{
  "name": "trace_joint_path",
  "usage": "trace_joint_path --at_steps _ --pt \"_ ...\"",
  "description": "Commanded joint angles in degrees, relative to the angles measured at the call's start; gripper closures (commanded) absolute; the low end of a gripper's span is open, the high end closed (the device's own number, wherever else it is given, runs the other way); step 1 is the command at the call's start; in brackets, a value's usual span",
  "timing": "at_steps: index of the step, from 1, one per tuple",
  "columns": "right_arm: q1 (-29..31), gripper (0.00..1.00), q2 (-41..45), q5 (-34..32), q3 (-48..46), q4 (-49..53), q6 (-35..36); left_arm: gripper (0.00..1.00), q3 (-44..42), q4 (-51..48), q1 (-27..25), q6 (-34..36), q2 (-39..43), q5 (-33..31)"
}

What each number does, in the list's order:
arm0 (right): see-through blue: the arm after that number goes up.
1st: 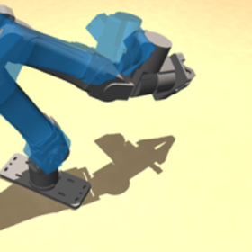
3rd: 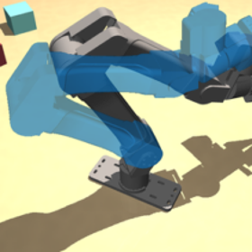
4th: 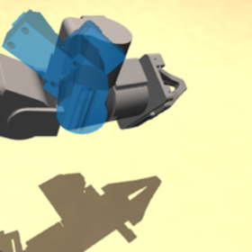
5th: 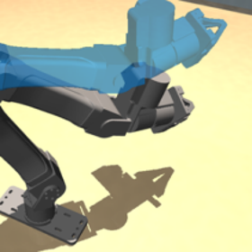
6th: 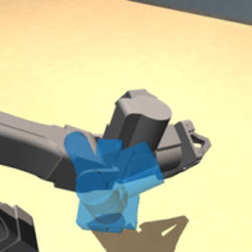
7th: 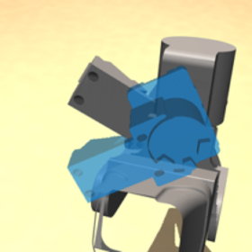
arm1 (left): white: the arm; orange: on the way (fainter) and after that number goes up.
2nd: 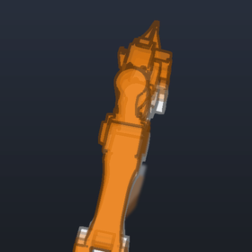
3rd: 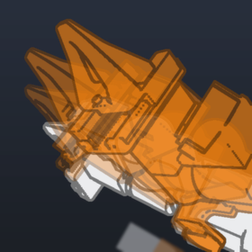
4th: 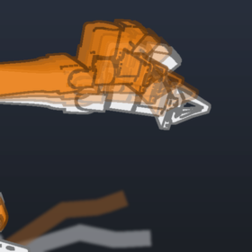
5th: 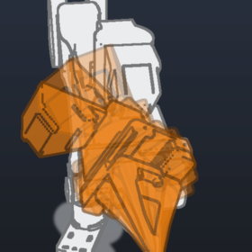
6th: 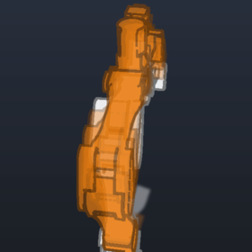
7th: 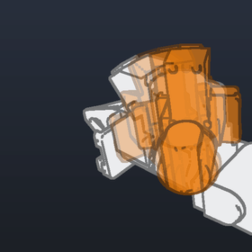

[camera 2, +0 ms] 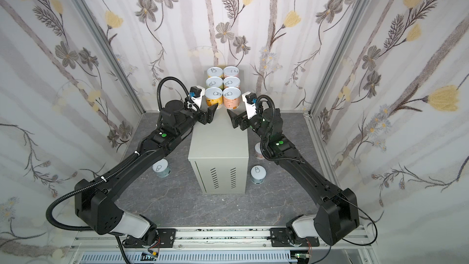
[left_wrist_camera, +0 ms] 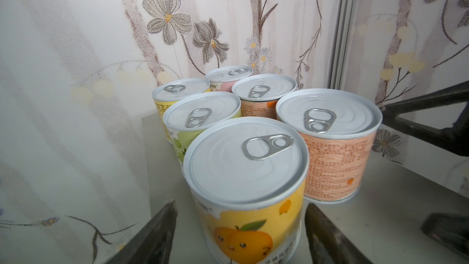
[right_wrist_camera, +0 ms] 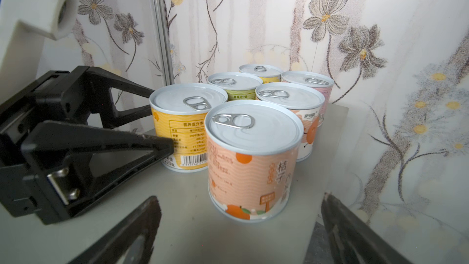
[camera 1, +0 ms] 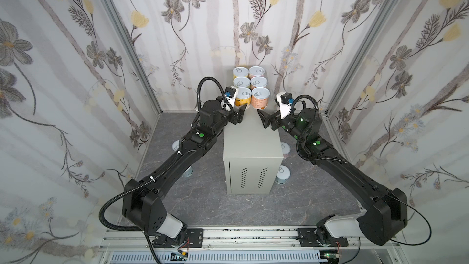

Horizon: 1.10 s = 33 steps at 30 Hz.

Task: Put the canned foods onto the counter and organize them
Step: 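Open the left gripper and withdraw while the right gripper lowers over a white floor can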

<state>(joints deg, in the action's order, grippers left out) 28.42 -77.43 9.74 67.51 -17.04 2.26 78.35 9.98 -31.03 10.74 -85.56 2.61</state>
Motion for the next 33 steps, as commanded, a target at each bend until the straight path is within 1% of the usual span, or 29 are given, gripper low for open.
trace_joint_path --at_steps 1,4,10,14,16,17,20,23,24,26,29,33 --pt "0.00 0.00 2.99 -3.48 -1.04 3.81 1.07 0.19 -0.44 -1.91 0.00 1.65 1.15 -0.54" --pt "-0.24 0.00 6.24 -8.36 -2.51 7.08 0.25 0.17 -1.84 -0.34 0.00 1.74 2.80 -0.33" --pt "-1.81 0.00 14.64 -15.27 -8.00 11.23 -6.15 0.14 -3.16 1.55 0.19 1.91 5.86 -0.39" --pt "-3.11 0.00 20.73 -20.42 -12.32 17.18 -13.35 0.10 -3.81 2.51 0.44 1.97 8.30 -0.24" --pt "-3.20 0.00 22.82 -23.69 -13.48 22.54 -18.43 0.08 -2.81 1.67 0.44 2.20 9.15 0.04" --pt "-3.21 0.00 23.70 -24.13 -13.90 25.90 -20.48 0.07 -2.06 1.13 0.44 1.78 9.63 -0.14" --pt "-3.13 0.00 27.98 -22.27 -17.79 31.66 -24.76 0.04 -2.25 2.31 0.44 1.56 11.95 0.04" --pt "-3.11 0.00 34.66 -20.90 -23.86 33.60 -28.86 0.02 -3.27 3.34 0.61 1.73 13.23 -0.15" --pt "-3.12 0.00 36.60 -20.04 -27.48 34.43 -30.14 0.01 -3.37 3.09 0.62 1.74 14.80 -0.46" --pt "-3.15 0.00 38.90 -17.83 -31.03 36.15 -32.58 0.01 -3.30 2.06 0.69 1.89 15.67 -0.76" --pt "-2.48 0.00 40.78 -13.78 -36.74 35.91 -36.12 0.00 -3.37 0.48 0.70 2.16 17.01 -1.34" --pt "-0.16 0.01 42.09 -12.82 -42.60 33.38 -39.05 0.00 -3.81 -1.35 0.81 2.96 19.08 -2.42"
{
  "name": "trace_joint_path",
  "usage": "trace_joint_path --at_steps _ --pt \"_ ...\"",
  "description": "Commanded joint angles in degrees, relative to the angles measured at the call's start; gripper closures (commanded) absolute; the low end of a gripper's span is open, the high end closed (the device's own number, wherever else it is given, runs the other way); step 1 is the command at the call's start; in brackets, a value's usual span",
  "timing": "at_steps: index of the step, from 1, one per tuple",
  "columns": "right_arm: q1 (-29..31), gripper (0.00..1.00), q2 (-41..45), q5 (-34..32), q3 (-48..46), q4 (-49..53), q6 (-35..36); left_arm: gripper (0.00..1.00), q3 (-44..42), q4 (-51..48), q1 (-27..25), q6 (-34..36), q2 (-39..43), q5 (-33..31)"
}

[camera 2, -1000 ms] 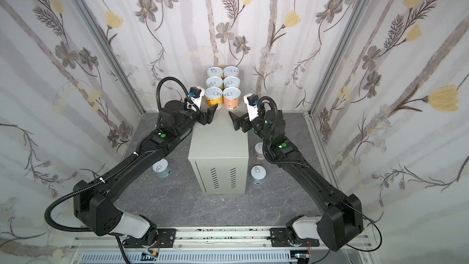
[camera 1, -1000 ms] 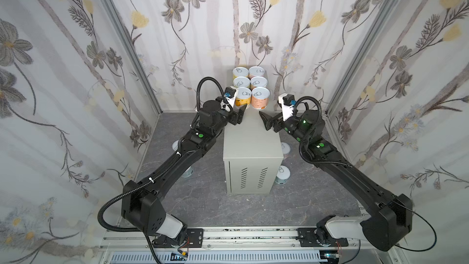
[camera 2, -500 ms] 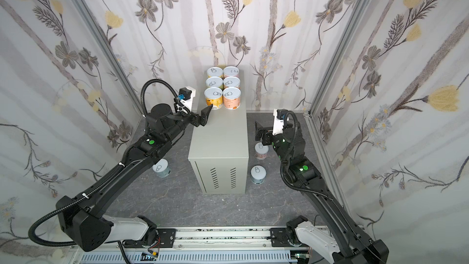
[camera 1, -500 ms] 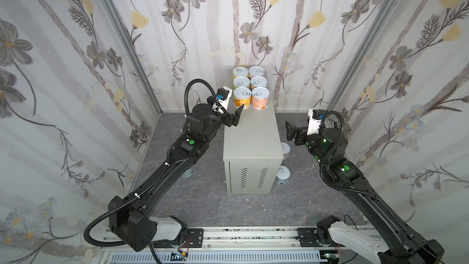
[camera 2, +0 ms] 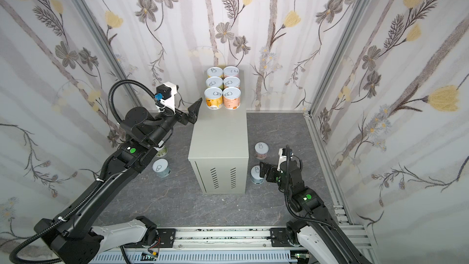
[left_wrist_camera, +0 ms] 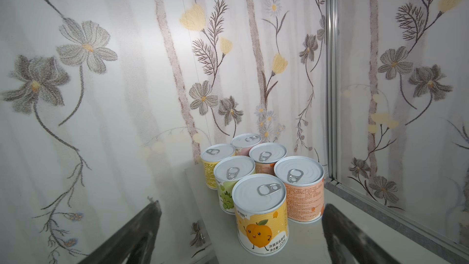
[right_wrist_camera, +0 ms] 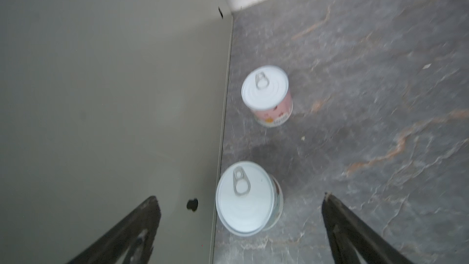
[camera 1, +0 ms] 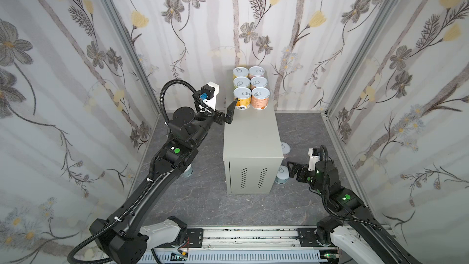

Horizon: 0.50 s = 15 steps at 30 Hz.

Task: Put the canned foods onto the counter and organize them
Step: 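Open the left gripper and withdraw while the right gripper lowers over a white floor can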

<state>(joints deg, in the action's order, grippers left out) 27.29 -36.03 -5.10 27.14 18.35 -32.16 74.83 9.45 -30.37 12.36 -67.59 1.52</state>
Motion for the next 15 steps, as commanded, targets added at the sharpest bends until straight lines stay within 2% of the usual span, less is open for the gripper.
trace_joint_path --at_steps 1,7,15 --pt "1.39 0.01 0.34 2.43 -3.04 -2.67 -4.75 0.00 -0.30 -1.28 0.14 1.48 1.60 -1.51" --pt "6.01 0.01 -6.67 0.27 -3.94 -4.39 -3.93 0.00 -2.29 -4.51 0.14 1.53 3.06 -2.88" --pt "8.22 0.01 -15.40 -2.84 -4.17 -8.82 -2.38 0.00 -2.94 -6.83 0.38 2.40 4.57 -5.44"
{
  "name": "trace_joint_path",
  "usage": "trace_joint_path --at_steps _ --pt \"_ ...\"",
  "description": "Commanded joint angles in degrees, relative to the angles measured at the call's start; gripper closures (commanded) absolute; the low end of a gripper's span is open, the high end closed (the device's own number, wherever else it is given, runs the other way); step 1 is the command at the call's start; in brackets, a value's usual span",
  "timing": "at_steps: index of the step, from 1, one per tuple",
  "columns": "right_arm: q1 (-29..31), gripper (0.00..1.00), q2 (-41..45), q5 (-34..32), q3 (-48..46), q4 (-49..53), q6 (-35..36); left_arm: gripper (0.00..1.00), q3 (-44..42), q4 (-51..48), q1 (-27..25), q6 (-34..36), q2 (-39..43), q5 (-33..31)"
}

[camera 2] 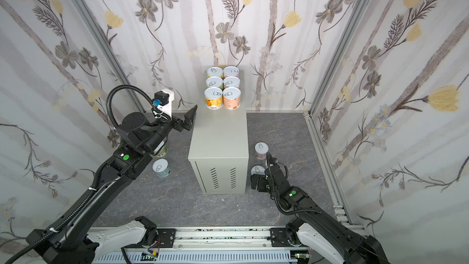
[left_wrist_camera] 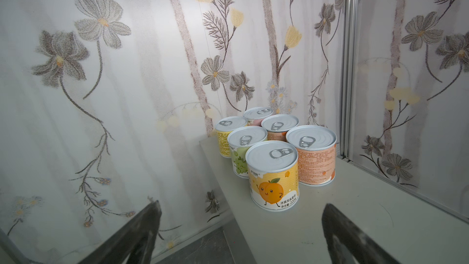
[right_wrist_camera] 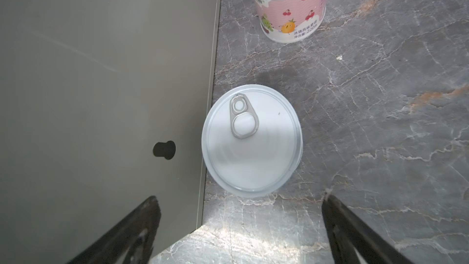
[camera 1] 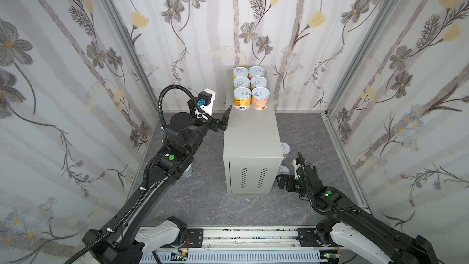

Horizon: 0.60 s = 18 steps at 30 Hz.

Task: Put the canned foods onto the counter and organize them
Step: 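Open the left gripper and withdraw while the right gripper lowers over a white floor can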

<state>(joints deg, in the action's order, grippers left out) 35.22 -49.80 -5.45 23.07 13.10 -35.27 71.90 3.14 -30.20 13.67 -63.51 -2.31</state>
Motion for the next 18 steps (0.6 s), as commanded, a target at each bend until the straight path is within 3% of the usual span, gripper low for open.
trace_joint_path --at_steps 1,18 --pt "0.44 0.01 -2.33 -2.75 0.01 -4.20 1.12 0.00 0.00 -0.86 0.22 1.26 0.62 -1.85" --pt "2.05 0.08 -14.13 -8.79 2.36 -9.64 5.81 0.00 1.64 -5.77 0.84 1.97 0.94 -3.24"
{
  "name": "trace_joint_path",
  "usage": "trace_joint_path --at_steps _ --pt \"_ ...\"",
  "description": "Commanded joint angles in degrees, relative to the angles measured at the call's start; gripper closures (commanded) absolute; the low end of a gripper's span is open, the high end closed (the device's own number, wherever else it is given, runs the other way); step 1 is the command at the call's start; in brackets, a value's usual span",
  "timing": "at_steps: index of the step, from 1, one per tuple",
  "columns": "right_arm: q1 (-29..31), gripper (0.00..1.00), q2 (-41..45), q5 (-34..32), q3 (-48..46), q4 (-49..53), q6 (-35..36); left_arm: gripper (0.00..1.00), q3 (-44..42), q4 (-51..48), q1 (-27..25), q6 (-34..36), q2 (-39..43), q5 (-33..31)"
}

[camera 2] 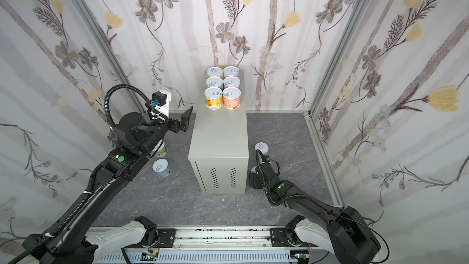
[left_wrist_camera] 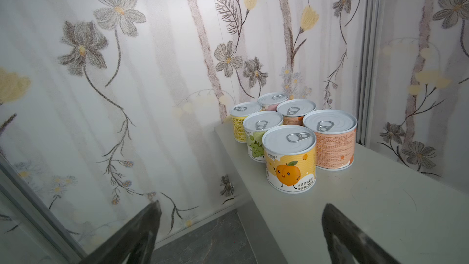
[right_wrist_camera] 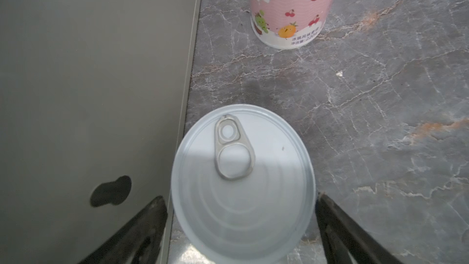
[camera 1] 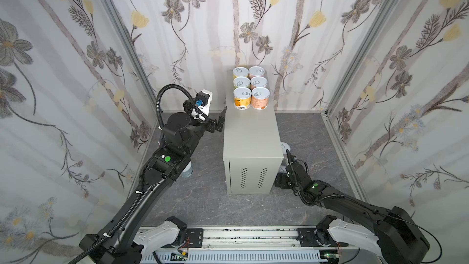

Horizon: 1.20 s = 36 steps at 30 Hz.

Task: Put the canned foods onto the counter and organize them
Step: 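Open the left gripper and withdraw while the right gripper lowers over a white floor can, then close the right gripper around the light-blue can on the floor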

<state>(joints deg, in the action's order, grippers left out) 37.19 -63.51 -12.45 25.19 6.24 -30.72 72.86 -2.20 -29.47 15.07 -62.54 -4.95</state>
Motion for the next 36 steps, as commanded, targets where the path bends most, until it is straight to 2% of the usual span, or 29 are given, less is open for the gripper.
trace_joint_path --at_steps 1,17,27,32,36 --pt "0.07 0.08 -0.76 -1.79 0.36 -2.95 1.43 0.00 0.75 -0.62 0.12 0.64 -0.03 -0.76" --pt "0.08 0.20 -5.61 0.92 -0.28 -8.89 4.63 0.00 0.88 -4.10 0.05 -1.62 0.14 -0.77" --pt "-0.01 0.35 -7.13 -0.64 0.74 -8.98 4.72 0.00 0.88 -5.63 0.03 -2.28 1.55 -1.03" --pt "-0.08 0.36 -4.46 -2.49 2.07 -4.99 3.97 0.00 0.88 -5.24 0.08 -1.98 1.68 -1.04" --pt "-0.04 0.31 -2.81 -2.69 1.25 -5.47 3.84 0.00 0.45 -3.81 0.12 -1.38 1.72 -0.86"
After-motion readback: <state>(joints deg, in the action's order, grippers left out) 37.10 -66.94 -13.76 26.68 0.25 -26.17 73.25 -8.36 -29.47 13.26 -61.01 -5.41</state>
